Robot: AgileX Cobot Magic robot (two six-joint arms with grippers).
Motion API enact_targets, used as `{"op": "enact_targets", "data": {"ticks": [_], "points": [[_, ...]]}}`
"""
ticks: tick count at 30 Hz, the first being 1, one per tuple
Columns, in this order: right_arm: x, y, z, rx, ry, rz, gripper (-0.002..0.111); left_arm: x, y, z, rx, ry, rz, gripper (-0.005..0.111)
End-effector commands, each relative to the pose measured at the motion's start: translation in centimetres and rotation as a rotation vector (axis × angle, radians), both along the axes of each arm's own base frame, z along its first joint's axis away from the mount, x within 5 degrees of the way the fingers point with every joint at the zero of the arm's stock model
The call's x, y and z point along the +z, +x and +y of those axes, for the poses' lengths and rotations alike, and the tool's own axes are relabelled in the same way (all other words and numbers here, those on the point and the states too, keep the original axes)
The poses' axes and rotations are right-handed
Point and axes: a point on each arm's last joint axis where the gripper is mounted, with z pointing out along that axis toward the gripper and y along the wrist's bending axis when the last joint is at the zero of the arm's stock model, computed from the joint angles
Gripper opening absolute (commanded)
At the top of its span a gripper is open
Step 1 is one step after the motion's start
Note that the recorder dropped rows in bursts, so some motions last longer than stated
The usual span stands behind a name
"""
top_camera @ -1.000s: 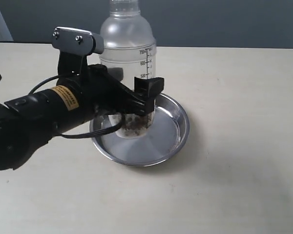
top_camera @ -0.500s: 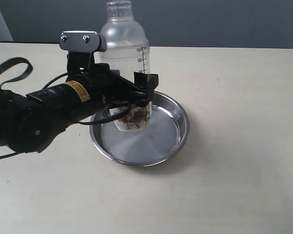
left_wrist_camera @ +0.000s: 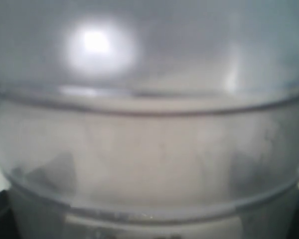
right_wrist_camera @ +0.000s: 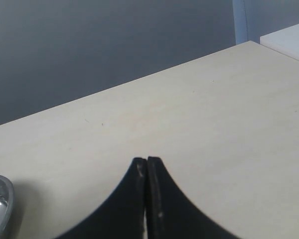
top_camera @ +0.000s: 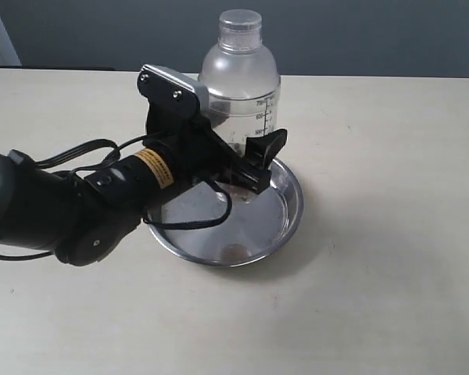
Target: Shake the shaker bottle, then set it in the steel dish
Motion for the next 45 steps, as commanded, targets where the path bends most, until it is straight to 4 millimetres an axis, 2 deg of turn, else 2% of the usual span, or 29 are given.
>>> {"op": "enact_targets", "data": {"ticks": [1, 9, 16, 19, 23, 26, 39, 45], "points": [[0.0, 0.0, 0.0, 0.0, -0.01, -0.008, -0.001, -0.1, 0.4, -0.1, 0.009, -0.019, -0.064, 0.0], [0.0, 0.0, 0.0, 0.0, -0.01, -0.008, -0.001, -0.5, 0.6, 0.1, 0.046, -0.012, -0.041, 0.0], [0.0, 0.0, 0.0, 0.0, -0.01, -0.008, -0.001, -1.1, 0.6, 0.2, 0.053, 0.065, -0.023, 0.001], [0.0, 0.0, 0.0, 0.0, -0.01, -0.008, -0.001, -1.1, 0.6, 0.2, 0.049, 0.069, -0.021, 0.013], [0.0, 0.0, 0.0, 0.0, -0.01, -0.008, -0.001, -1.3, 0.6, 0.3, 0.058, 0.074, -0.001, 0.041], [0.0, 0.0, 0.0, 0.0, -0.01, -0.008, -0.001, -1.5, 0.7, 0.4, 0.074, 0.077, 0.024, 0.05], [0.0, 0.0, 0.0, 0.0, -0.008, -0.008, -0.001, -4.3, 1.1, 0.3, 0.088, 0.095, 0.042, 0.051], [0.0, 0.0, 0.0, 0.0, -0.008, -0.008, -0.001, -4.7, 1.2, 0.3, 0.094, 0.091, 0.035, 0.051]]}}
